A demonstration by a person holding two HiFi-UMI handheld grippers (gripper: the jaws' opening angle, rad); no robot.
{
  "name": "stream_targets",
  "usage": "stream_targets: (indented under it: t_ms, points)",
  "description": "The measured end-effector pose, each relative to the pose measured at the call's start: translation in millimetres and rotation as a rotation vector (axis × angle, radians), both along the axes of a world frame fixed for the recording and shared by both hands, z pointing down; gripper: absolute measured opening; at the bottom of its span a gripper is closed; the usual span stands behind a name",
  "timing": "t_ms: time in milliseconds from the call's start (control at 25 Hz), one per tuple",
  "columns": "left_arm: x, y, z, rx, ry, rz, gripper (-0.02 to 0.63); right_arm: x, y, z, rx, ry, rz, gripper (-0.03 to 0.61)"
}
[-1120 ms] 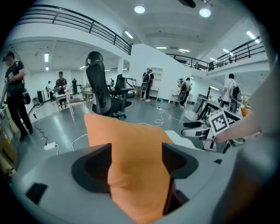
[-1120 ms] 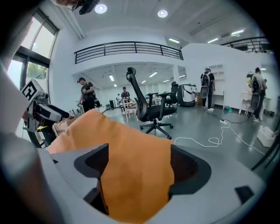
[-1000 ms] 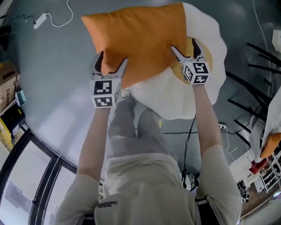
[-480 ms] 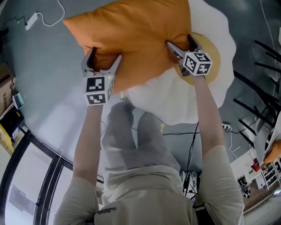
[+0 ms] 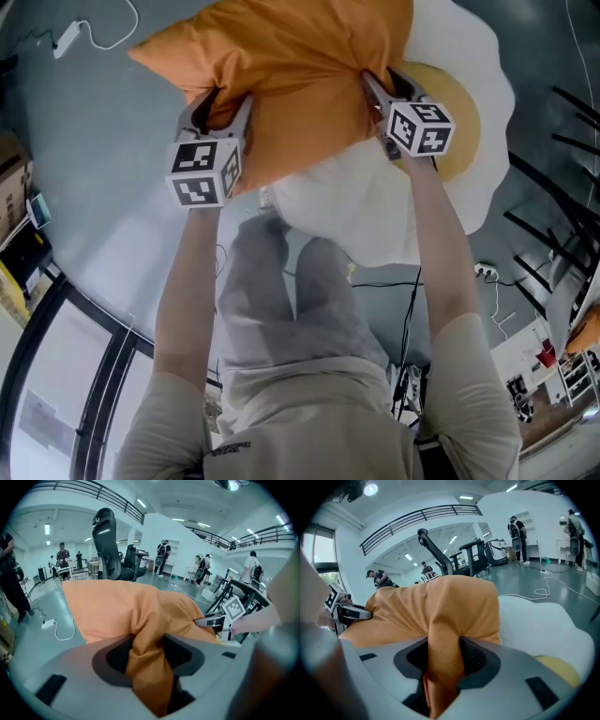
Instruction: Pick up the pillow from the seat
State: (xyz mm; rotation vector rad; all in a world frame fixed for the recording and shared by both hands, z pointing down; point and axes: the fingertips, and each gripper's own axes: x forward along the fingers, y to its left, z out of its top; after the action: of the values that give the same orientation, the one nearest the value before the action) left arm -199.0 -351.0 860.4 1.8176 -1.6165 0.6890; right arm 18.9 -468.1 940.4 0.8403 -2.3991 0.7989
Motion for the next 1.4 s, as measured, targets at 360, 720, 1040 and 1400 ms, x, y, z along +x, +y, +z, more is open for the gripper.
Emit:
stream_targets:
  t_ms: [360, 720, 1040, 1400]
  points:
    - [22.9, 6.8, -52.5, 0.053, 0.107, 0.036, 0.060, 16.7, 18.0, -83.9, 0.155, -0.036, 0.051, 0.020]
    - [53.5, 15.5, -159.7, 0.155, 0.167, 0.123, 0.038, 56.7, 41.3, -225.5, 0.301, 0.026, 0.136, 0.018]
    - [74.7, 19.8, -339.3, 0.281, 0.196, 0.213, 0.037, 90.3, 71.2, -416.7, 0.401, 0.092, 0.261, 0.020]
    - [92.6, 32.9, -544.5, 0.474, 0.170, 0.299, 0.037, 117.0, 104.4, -620.5, 0.574, 0.020, 0.355, 0.020]
